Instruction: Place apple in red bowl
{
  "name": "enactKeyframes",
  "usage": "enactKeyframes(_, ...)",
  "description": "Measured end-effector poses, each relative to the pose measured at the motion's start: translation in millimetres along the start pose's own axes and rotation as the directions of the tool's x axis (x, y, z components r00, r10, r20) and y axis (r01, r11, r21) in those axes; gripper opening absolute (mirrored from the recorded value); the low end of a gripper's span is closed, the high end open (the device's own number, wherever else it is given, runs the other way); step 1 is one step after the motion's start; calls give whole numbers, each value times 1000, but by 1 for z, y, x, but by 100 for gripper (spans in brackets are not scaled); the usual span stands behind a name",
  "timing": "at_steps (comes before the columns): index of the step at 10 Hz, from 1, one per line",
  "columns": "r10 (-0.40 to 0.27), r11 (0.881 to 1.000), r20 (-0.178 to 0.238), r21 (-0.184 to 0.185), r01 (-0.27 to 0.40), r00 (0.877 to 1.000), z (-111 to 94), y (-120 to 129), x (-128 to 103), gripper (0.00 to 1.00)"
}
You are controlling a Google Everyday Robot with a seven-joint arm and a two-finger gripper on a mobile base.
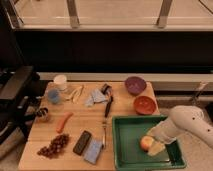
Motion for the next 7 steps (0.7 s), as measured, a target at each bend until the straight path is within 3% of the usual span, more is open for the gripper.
enactKeyframes(3, -31, 999, 9, 16, 31, 999, 2, -17, -7, 61)
enactKeyframes(7, -9, 999, 6, 39, 9, 1000, -7, -18, -5, 19)
